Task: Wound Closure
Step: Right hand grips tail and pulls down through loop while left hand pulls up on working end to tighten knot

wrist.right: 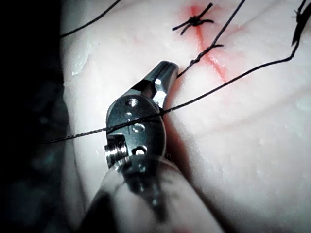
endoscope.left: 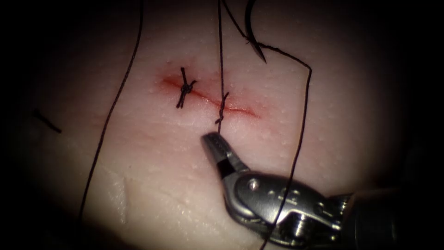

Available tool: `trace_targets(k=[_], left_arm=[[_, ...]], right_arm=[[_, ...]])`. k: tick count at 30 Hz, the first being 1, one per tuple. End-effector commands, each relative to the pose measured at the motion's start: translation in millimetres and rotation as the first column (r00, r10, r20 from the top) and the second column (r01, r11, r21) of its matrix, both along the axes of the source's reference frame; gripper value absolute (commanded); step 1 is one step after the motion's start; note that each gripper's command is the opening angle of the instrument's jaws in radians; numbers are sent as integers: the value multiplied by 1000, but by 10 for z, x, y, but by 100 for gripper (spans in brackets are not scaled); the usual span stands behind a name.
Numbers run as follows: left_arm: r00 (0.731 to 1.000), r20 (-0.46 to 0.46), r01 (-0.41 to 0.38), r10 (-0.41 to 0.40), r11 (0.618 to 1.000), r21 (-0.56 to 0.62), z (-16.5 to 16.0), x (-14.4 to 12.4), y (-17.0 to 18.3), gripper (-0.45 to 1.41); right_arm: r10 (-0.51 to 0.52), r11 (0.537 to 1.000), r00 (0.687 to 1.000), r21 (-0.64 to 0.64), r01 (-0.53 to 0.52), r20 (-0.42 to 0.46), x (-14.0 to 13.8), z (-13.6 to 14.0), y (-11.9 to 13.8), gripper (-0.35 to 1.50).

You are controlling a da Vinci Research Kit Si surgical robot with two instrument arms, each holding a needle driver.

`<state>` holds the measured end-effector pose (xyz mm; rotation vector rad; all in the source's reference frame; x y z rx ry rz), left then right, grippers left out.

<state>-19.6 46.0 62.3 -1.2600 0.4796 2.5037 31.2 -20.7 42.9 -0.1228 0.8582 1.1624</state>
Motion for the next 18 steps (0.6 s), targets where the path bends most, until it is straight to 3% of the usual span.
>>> trace_targets(k=[1, 8, 14, 15, 16, 17, 18], left_arm=[[1000, -1, 1, -1, 1000, 1, 7, -4, 0, -45], [1000, -4, 7, -7, 1000, 1, 8, -7, 3, -45], [1000, 24, -13, 13, 1000, -2, 1, -13, -14, -45], [998, 43, -39, 39, 999, -1, -10, -14, -29, -45], [998, 43, -39, 39, 999, -1, -10, -14, -29, -45], [998, 51, -46, 45, 999, 8, -14, -14, -34, -45], [996, 66, -55, 53, 998, 32, -24, -13, -45, -45]], right_arm=[[-5, 1000, 1000, 2, 5, -5, 6, 1, -11, -35], [-13, 1000, 1000, 5, 13, -16, 10, -5, -13, -35], [-78, 997, 989, -4, 78, -122, 3, -7, 3, -35], [-110, 994, 981, -5, 110, -159, -2, -9, 11, 41], [-110, 994, 981, -5, 110, -159, -2, -9, 11, 41], [-123, 992, 977, -5, 124, -173, -5, -11, 13, 61], [-142, 990, 972, -9, 143, -186, -8, -14, 17, 111]])
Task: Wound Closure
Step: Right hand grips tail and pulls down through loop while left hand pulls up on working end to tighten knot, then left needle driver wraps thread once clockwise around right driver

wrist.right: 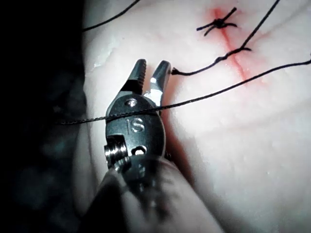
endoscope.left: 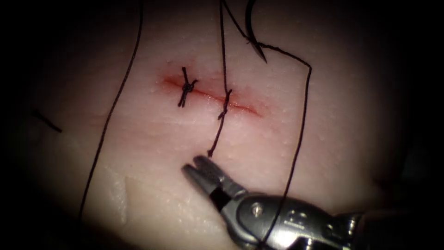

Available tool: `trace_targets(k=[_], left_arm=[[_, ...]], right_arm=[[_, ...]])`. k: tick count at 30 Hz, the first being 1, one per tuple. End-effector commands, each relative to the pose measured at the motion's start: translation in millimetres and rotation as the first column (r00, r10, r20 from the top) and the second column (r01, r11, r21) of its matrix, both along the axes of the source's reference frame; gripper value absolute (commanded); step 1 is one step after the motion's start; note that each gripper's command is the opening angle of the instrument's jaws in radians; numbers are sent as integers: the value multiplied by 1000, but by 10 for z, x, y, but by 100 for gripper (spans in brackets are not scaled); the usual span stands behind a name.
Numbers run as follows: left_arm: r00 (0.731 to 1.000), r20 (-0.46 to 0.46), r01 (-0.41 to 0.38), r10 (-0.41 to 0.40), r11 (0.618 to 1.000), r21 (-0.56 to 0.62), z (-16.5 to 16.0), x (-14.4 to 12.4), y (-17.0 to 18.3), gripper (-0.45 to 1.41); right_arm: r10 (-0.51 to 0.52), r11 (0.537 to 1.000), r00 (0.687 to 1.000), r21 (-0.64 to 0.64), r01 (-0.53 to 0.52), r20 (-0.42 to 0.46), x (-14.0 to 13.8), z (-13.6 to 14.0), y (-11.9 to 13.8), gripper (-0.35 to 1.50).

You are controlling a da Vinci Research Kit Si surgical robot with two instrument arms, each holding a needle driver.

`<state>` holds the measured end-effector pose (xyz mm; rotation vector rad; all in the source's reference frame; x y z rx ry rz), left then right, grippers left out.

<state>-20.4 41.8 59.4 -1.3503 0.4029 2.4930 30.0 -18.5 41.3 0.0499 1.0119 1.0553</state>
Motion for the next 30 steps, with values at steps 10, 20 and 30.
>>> trace_targets(k=[10, 20, 30], left_arm=[[996, 60, -67, 62, 994, 86, -45, 8, -71, -45], [983, 150, -123, 104, 985, 125, -101, 24, -144, -45], [943, 298, -203, 148, 965, 164, -137, 18, -214, -45]], right_arm=[[-92, 996, 994, -18, 91, -58, -13, -25, -5, 148], [-210, 977, 970, -68, 203, -124, -27, -41, 49, 120], [-314, 945, 934, -144, 292, -169, -40, 15, 111, 93]])
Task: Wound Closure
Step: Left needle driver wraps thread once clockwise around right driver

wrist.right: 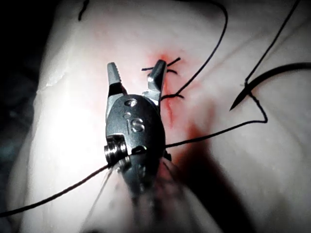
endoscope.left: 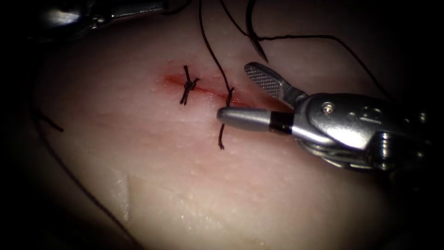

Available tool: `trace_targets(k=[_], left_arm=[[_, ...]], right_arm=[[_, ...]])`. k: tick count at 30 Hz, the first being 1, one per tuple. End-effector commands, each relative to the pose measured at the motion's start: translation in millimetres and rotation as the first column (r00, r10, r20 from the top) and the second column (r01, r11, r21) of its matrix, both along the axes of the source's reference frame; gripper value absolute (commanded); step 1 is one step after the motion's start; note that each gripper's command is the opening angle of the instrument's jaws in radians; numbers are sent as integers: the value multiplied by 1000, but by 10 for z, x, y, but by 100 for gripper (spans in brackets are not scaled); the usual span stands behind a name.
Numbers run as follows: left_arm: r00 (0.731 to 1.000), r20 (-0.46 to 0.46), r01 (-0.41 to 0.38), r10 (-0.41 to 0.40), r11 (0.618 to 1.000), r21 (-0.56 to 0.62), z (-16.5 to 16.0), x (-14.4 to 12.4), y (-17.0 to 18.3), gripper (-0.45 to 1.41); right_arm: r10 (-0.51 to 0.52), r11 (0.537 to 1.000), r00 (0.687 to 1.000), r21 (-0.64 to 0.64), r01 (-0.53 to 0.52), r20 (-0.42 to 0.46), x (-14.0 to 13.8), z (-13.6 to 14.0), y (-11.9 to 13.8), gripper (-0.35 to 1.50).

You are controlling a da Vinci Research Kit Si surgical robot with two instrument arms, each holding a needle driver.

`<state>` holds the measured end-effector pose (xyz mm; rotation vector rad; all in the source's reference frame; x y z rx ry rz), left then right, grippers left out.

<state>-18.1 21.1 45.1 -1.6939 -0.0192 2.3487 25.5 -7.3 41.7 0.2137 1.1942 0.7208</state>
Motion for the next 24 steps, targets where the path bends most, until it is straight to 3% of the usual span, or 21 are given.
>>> trace_targets(k=[1, 7, 8, 9, 14, 15, 18, 24], left_arm=[[1000, 11, -6, 6, 1000, 5, 6, -7, -11, -45], [998, 57, -28, 26, 999, 34, 10, -10, -38, -45], [997, 68, -35, 33, 999, 38, 12, -9, -45, -45], [997, 68, -35, 33, 999, 38, 12, -9, -45, -45], [995, 93, -51, 45, 997, 63, 11, -4, -60, -45], [995, 93, -51, 45, 997, 63, 11, -4, -60, -45], [994, 98, -54, 46, 996, 73, 7, -5, -73, -45], [993, 111, -57, 47, 994, 93, 3, -13, -88, -45]], right_arm=[[-8, 1000, 1000, -6, 8, 4, 6, 15, 1, 91], [-25, 999, 999, -29, 25, 21, 11, 36, 4, 78], [-37, 998, 999, -46, 38, 35, 14, 45, 4, 62], [-37, 998, 999, -46, 38, 35, 14, 45, 4, 62], [-65, 995, 997, -67, 67, 32, 23, 71, 7, 19], [-65, 995, 997, -67, 67, 32, 23, 71, 7, 19], [-83, 993, 997, -82, 84, 8, 29, 82, 10, -35], [-52, 991, 993, -129, 38, -106, 36, 84, 27, -35]])
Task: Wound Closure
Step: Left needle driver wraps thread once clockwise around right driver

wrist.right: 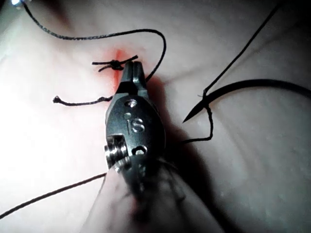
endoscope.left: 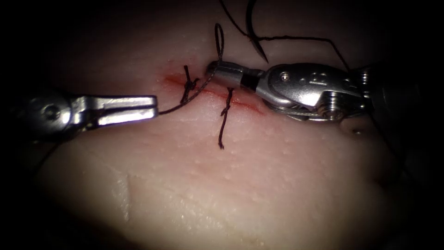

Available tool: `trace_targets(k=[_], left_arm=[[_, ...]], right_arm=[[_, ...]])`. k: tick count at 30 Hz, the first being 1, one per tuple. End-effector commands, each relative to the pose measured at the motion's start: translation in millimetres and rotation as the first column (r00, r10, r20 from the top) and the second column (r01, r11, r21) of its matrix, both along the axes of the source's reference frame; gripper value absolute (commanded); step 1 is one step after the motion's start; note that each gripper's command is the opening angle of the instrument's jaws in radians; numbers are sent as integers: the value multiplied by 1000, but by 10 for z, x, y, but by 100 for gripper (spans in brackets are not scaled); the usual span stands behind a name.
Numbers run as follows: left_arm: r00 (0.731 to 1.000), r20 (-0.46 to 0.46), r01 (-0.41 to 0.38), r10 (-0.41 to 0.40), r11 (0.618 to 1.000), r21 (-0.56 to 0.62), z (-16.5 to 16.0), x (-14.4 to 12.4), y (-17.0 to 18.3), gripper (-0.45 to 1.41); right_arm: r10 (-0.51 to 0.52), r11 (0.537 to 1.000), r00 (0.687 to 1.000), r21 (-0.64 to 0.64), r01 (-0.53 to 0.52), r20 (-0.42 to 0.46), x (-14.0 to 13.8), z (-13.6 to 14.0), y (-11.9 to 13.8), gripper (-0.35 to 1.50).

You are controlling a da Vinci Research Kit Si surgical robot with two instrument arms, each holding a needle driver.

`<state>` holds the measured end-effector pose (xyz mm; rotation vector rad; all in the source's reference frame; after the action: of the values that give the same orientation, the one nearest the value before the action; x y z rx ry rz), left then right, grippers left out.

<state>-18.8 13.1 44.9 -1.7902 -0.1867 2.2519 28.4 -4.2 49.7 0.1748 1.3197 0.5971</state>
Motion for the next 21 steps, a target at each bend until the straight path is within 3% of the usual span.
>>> trace_targets(k=[1, 4, 13, 21], left_arm=[[1000, 3, -4, 4, 1000, 4, 5, -6, -8, -45], [1000, 13, -7, 7, 1000, 10, 8, -13, -11, -45], [1000, 20, -2, 2, 1000, 22, 28, -27, -3, -45], [1000, -10, 3, -3, 999, 37, 67, -11, 5, -45]], right_arm=[[2, 1000, 1000, -2, -2, -11, 7, 4, -4, -35], [23, 1000, 997, -17, -24, -75, 15, -2, 2, -35], [0, 1000, 987, -25, -4, -158, 35, -9, 0, -35], [4, 1000, 967, -23, -10, -254, 24, -21, 12, -35]])
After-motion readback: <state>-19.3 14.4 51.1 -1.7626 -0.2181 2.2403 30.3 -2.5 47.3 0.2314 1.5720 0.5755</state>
